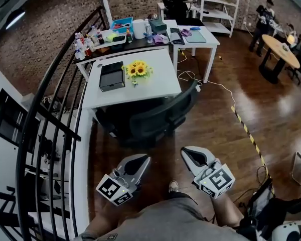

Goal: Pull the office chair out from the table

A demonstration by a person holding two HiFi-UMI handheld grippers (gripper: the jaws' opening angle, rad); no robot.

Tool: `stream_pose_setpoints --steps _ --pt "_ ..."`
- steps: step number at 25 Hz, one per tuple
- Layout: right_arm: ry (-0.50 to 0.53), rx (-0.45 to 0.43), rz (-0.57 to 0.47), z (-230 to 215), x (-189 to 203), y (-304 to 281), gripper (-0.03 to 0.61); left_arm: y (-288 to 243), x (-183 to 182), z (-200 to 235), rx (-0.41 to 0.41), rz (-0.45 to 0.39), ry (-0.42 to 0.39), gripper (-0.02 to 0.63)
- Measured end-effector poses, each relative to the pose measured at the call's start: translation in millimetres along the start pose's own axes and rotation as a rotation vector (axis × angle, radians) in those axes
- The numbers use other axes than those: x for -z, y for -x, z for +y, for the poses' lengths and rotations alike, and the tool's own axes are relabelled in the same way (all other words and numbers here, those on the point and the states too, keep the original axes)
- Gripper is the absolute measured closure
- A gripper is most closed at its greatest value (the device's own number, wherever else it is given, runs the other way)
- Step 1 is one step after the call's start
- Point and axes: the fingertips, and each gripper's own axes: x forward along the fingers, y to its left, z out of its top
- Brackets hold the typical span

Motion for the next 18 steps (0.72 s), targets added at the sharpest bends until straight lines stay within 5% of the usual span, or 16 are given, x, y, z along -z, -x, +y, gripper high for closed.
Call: stream_pose_setpoints --steps 13,16,18 --pt "-0.007 -0.04 0.013 -123.9 -0.1 -59.1 0.578 -29.2 4.9 114.7 -0.341 0.046 -0.075 0.604" --pt "-0.014 -0.022 0.027 -136.1 -0.4 -70.0 0.578 -26.9 5.7 136.8 -0.362 0.059 -0.1 0.525" --pt "-0.018 -0.005 0.035 -141.8 1.8 -72.7 0.578 -26.3 7.8 137.1 -0.321 0.082 -0.141 0.527"
